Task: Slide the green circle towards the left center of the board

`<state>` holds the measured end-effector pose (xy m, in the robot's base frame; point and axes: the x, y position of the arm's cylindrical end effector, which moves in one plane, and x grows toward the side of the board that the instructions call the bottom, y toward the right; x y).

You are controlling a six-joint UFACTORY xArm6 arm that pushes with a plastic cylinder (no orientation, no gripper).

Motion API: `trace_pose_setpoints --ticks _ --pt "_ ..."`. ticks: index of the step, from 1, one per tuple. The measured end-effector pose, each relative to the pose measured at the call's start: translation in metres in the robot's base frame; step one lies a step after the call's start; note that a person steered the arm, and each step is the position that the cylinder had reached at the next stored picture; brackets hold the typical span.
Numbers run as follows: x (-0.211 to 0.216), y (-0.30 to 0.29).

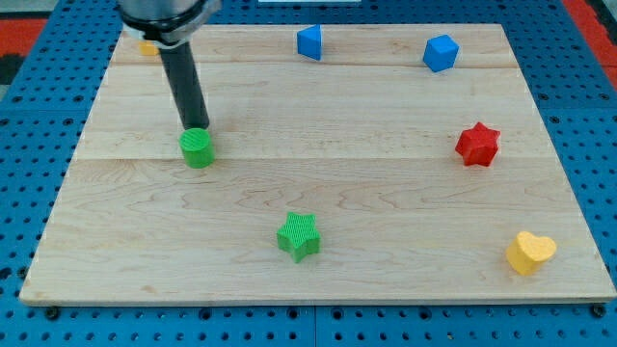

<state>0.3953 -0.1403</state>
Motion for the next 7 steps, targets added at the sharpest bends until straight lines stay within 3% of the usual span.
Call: trace_pose_setpoints --ticks 1,2,3,5,6,7 --pt "0.008 0.103" --pt "0.031 0.053" --pt "-0.005 -0.039" --pt "0.041 0.072" --pt "0.063 0.004" --pt "0.018 -0.045"
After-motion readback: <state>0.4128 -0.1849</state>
